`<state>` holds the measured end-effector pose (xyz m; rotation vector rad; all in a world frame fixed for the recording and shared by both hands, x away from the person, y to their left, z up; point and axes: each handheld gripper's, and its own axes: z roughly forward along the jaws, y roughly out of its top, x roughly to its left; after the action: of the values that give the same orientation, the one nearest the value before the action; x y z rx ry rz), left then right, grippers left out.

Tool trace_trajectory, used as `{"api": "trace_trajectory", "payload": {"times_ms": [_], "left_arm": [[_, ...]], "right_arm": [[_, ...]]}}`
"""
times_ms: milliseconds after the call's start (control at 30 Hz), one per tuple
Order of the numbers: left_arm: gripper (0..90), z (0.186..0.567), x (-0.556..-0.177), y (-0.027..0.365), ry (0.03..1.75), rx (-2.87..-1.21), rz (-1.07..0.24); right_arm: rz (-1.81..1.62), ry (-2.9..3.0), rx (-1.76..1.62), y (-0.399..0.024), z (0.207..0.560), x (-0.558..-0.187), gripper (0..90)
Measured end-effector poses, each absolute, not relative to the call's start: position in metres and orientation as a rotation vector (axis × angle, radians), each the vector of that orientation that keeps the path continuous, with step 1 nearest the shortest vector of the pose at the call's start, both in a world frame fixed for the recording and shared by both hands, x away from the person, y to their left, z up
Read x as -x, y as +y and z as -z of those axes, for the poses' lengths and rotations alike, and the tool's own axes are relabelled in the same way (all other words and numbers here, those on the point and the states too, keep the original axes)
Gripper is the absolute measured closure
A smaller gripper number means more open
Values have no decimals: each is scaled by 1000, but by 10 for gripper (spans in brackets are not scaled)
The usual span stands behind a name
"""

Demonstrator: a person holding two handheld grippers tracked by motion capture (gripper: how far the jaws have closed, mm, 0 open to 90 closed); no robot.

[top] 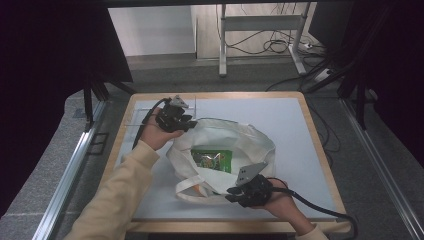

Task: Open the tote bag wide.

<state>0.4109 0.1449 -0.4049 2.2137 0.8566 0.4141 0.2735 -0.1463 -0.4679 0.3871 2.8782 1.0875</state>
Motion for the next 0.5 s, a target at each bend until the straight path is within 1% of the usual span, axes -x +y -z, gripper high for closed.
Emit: {"api": "trace_trajectory", "payload": {"times_ms": [133,267,400,500], "left_arm": [[533,397,-399,153,829,-2173,-409],[509,390,-385,160,814,-2133,-385],[499,391,-375,165,805,-2157,-357],[498,394,-371,166,798,-2165,-342]], "right_arm": [[-1130,2830,-417,-149,461,-275,550],[-1133,2774,-437,-150,455,-275,446],[-1158,2731,-468,-153,449,-277,408],[-1169,2713,-488,-155,445,-279,400]]}}
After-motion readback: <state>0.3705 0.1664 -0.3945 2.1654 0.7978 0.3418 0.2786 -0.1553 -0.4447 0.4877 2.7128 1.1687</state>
